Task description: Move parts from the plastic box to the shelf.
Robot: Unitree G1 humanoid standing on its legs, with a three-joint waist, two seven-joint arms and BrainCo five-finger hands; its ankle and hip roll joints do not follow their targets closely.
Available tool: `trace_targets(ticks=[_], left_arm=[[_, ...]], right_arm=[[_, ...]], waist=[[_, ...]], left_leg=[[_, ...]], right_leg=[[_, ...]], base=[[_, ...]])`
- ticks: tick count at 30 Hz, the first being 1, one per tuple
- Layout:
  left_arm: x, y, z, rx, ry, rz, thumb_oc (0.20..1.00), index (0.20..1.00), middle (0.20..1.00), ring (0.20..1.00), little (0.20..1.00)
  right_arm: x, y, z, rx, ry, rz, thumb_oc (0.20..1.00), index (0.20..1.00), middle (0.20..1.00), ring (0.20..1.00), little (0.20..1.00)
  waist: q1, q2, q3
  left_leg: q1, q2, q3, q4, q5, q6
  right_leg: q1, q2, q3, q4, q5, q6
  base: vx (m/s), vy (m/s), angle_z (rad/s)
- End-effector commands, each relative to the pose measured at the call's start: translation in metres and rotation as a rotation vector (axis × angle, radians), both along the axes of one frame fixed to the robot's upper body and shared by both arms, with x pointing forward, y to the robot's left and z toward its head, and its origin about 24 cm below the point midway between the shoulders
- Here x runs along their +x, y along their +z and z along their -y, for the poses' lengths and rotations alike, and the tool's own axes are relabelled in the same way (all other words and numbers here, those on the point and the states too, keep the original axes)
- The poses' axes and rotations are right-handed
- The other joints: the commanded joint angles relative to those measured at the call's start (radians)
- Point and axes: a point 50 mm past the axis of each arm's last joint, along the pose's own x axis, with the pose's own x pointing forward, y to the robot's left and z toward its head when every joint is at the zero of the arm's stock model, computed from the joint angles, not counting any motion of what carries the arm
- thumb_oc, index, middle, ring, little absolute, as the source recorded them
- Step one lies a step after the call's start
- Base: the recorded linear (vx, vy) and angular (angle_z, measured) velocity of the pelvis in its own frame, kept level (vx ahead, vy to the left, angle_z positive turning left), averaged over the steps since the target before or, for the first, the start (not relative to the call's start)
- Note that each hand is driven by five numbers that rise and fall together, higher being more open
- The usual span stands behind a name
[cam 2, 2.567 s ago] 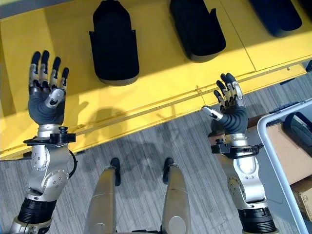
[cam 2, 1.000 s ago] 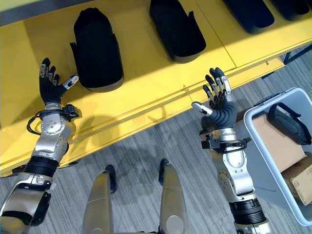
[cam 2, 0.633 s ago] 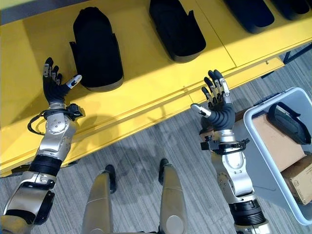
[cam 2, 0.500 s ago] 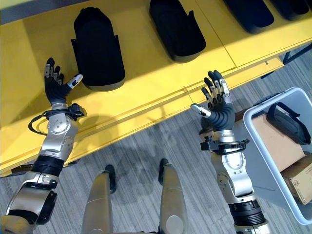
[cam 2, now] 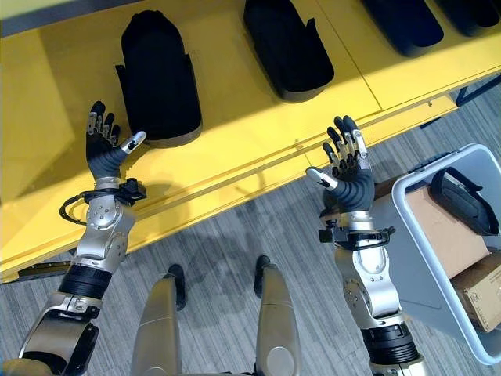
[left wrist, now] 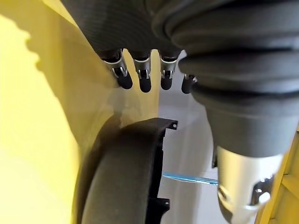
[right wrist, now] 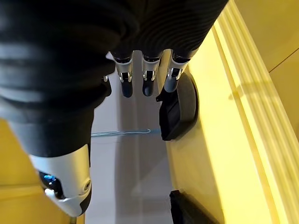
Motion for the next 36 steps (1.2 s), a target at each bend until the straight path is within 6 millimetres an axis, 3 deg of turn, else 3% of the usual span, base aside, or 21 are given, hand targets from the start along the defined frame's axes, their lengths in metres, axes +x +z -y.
trace_targets(ticks=[1,10,36], left_arm=[[-0.003,-0.022,0.029,-0.017,-0.131,-0.068,1.000,1.000,1.000,1.000,1.000],[-0.002,-0.031,0.036,0.013,-0.168,-0.114,1.000,1.000,1.000,1.000,1.000],[-0.002,-0.031,0.062,0.036,-0.292,-0.117,1.000,1.000,1.000,1.000,1.000]], right_arm=[[-0.008,0.019,0.008,-0.007,-0.035,0.109,1.000,1.000,1.000,1.000,1.000],[-0.010,0.018,0.009,-0.007,-0.035,0.106,1.000,1.000,1.000,1.000,1.000],[-0.012,0.018,0.007,-0.004,-0.019,0.107,1.000,1.000,1.000,1.000,1.000]], waist=[[-0.001,0.015,-0.008],[-0.006,0.014,-0.008],[-0.013,0.009,-0.007]], left_leg=[[0.012,-0.007,-0.016,-0.038,0.026,0.023],[0.010,-0.005,-0.012,-0.035,0.026,0.024],[0.006,0.002,-0.006,-0.030,0.027,0.022]], right_leg=[[0.029,0.003,-0.025,-0.017,0.023,-0.026],[0.023,0.005,-0.020,-0.013,0.026,-0.026],[0.013,0.011,-0.014,-0.012,0.032,-0.027]], base=[[0.00,0.000,0.00],[0.00,0.000,0.00],[0.00,0.000,0.00]])
